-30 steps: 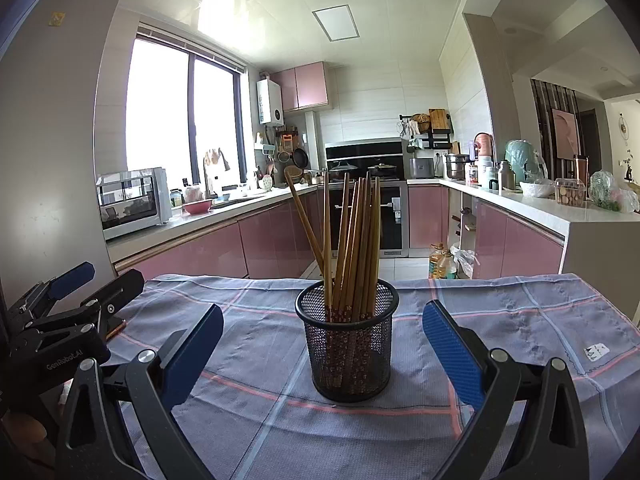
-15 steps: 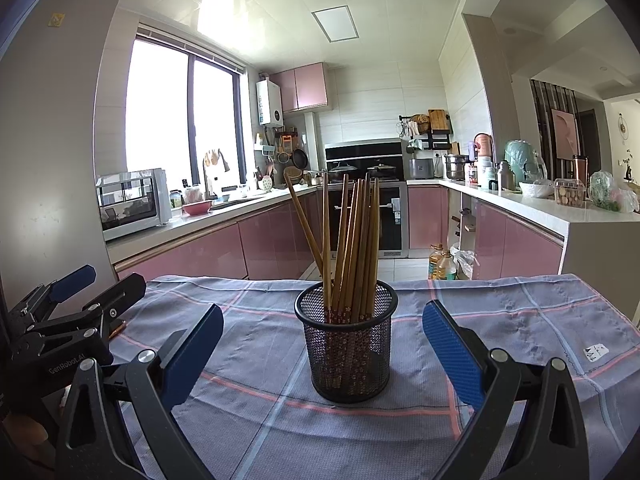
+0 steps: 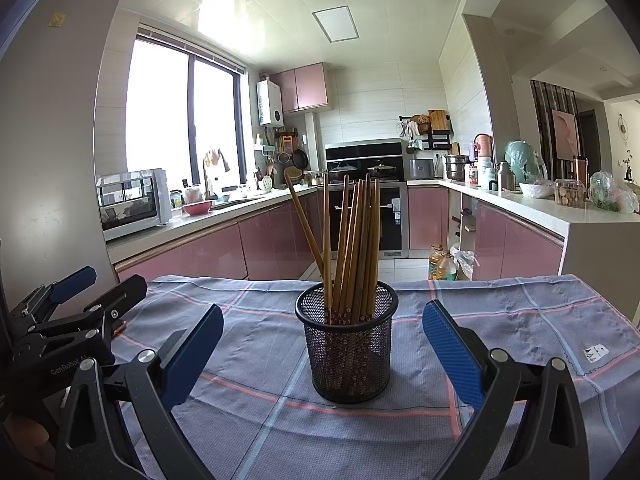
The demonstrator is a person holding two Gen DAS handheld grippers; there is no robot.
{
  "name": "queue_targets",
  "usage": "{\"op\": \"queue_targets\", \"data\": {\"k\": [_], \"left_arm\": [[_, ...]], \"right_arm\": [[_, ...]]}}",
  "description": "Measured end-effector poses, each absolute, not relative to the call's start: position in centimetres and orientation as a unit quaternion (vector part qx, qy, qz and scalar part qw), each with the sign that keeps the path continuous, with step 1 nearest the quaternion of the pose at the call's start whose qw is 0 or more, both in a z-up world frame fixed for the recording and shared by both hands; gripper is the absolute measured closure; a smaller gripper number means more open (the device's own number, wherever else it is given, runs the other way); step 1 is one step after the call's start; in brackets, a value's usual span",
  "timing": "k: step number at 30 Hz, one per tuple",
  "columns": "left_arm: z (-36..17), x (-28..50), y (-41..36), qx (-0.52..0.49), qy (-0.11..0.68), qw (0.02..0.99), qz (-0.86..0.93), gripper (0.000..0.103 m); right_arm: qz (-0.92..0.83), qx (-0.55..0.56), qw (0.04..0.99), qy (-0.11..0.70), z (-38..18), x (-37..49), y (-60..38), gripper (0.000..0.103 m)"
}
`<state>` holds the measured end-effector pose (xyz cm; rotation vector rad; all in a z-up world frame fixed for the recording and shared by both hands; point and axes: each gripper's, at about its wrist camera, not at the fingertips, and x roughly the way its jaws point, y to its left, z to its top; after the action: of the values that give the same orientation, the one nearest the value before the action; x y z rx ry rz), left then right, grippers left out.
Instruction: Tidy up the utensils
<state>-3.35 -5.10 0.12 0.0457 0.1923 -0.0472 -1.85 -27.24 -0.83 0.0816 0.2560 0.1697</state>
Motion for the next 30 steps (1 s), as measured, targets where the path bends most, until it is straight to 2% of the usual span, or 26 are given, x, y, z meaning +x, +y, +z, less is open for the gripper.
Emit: {"op": "queue_targets", "data": {"k": [30], "left_arm": [[0.0, -3.28, -5.24, 0.023, 0.099, 0.995, -0.023, 0.006]], "right_arm": [[0.084, 0.041, 0.988, 0.127, -0.65, -1.7, -27.42, 0.007]]}}
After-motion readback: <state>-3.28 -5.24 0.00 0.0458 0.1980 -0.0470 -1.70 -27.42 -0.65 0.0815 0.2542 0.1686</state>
